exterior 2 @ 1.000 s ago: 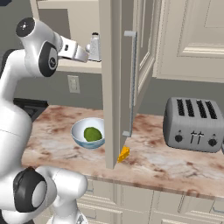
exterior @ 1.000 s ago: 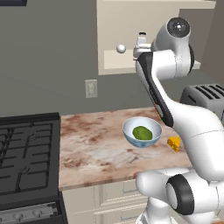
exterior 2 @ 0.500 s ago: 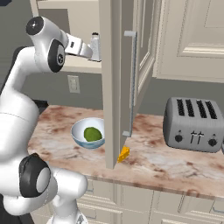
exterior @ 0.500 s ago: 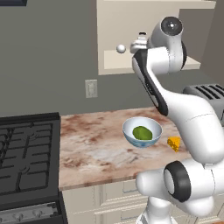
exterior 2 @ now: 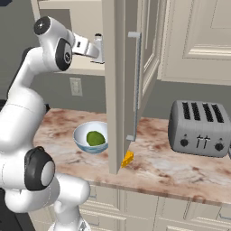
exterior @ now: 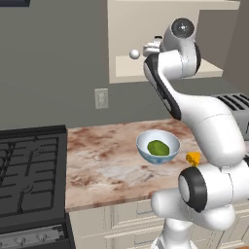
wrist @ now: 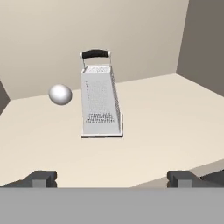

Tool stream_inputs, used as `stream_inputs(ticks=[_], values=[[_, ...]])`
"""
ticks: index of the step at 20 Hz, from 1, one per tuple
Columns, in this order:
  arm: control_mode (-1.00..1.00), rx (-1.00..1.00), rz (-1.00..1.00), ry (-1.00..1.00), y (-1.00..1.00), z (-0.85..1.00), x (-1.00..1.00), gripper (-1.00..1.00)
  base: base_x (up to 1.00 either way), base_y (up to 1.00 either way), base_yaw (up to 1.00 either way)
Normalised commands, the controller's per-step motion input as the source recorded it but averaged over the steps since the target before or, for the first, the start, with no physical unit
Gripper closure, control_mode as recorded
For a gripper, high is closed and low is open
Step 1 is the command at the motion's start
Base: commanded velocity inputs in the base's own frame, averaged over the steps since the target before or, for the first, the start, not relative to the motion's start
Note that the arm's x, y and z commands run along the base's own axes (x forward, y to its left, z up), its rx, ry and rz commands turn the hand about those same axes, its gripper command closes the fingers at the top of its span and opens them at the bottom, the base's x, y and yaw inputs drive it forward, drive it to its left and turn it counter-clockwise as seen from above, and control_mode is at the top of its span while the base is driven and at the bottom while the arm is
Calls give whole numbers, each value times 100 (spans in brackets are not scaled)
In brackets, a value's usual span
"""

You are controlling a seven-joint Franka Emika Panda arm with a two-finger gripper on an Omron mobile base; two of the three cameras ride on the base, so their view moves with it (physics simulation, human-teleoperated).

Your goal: Pick the cheese from the fridge and the cheese grater from the cabinet and place them next to the salad bowl.

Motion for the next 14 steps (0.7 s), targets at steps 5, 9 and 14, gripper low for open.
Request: stream_inputs(ticks=[5, 9, 14], values=[[-100, 0, -5, 0, -2, 0, 28, -100, 0, 0, 0], [-100, 0, -2, 0, 0, 0, 28, -100, 0, 0, 0], [-100, 0, 0, 0, -1, -1, 25, -100, 0, 0, 0]])
